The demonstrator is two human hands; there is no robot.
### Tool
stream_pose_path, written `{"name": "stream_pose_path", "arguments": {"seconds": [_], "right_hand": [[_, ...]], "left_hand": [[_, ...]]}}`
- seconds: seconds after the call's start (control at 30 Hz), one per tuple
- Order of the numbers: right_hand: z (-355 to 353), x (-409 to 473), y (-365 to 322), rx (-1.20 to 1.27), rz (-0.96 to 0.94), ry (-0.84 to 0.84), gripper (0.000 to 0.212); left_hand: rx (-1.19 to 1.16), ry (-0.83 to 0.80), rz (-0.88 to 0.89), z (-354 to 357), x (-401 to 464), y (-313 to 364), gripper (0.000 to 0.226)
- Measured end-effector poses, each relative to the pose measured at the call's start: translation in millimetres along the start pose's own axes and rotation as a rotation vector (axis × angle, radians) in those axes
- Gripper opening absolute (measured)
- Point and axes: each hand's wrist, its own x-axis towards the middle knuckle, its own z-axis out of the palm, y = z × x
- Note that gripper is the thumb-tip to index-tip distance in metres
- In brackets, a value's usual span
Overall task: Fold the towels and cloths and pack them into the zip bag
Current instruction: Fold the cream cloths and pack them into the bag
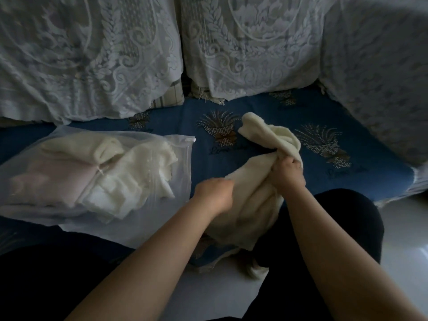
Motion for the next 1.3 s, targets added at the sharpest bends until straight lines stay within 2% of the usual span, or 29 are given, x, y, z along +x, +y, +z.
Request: {"name": "stream_pose_path", "arguments": {"seconds": [0.07, 0.13, 0.23, 0.37, 0.47, 0.53, 0.6, 0.67, 0.7, 0.73, 0.8, 0.9, 0.97, 1.07, 1.14, 1.24, 1.3], "right_hand": [[-1.9, -0.2, 9.7, -0.006, 0.026, 0.012, 0.057], [-9.2, 0.5, 19.1, -0.018, 0.022, -0.040, 0.042], [-19.8, -2.5, 30.1, 0.056, -0.057, -0.145, 0.030], [-19.4, -27.8, 45.3, 0.381, -0.178, -0.286, 0.028], [-17.2, -38.0, 50.1, 0.692, -0.170, -0.311, 0.035], [-19.5, -38.1, 48.2, 0.840, -0.138, -0.333, 0.028], [-23.0, -38.4, 44.0, 0.868, -0.136, -0.365, 0.016], [-24.8, -39.2, 40.4, 0.798, -0.182, -0.364, 0.017], [-26.1, -40.7, 37.9, 0.829, -0.201, -0.329, 0.018], [-28.5, -42.2, 34.4, 0.925, -0.201, -0.288, 0.019], [-39.7, -43.9, 25.5, 1.159, -0.167, -0.200, 0.023], [-72.8, -37.8, 10.8, 1.330, -0.154, -0.006, 0.032], [-102.2, -34.4, 0.3, 1.362, -0.122, 0.129, 0.036], [-143.9, -32.4, -16.1, 1.379, -0.167, 0.251, 0.026], [-163.3, -29.6, -27.5, 1.402, -0.234, 0.278, 0.021], [-180.5, -25.8, -43.9, 1.326, -0.278, 0.320, 0.020], [-185.7, -24.9, -53.0, 1.286, -0.297, 0.330, 0.025]], "left_hand": [[-0.120, 0.079, 0.020, 2.7, 28.2, 5.9, 0.035], [-0.239, 0.037, 0.024, 3.3, 53.5, 14.7, 0.046], [-0.635, -0.079, -0.086, -0.7, 79.1, 28.8, 0.070], [-0.950, -0.148, -0.262, -7.5, 94.4, 42.8, 0.078], [-0.914, -0.272, -0.340, -13.7, 93.1, 49.1, 0.079], [-0.838, -0.392, -0.342, -13.8, 85.7, 45.2, 0.081], [-0.785, -0.496, -0.335, -15.6, 75.6, 32.5, 0.076], [-0.903, -0.574, -0.363, -18.7, 68.3, 14.5, 0.073], [-1.064, -0.502, -0.374, -20.1, 68.8, 4.9, 0.070], [-1.254, -0.347, -0.386, -25.6, 68.0, -2.3, 0.063], [-1.573, 0.074, -0.380, -48.6, 62.7, -9.1, 0.034], [-1.656, 0.620, -0.277, -101.3, 43.6, -14.9, 0.020], [-1.602, 0.885, -0.200, -130.7, 32.9, -23.7, 0.012], [-1.534, 1.029, -0.156, -163.2, 21.4, -41.6, 0.017], [-1.503, 1.016, -0.110, -181.0, 13.4, -49.4, 0.019], [-1.493, 0.944, -0.043, -197.9, 11.8, -59.9, 0.041], [-1.549, 0.954, -0.043, -206.0, 12.4, -65.9, 0.033]]}}
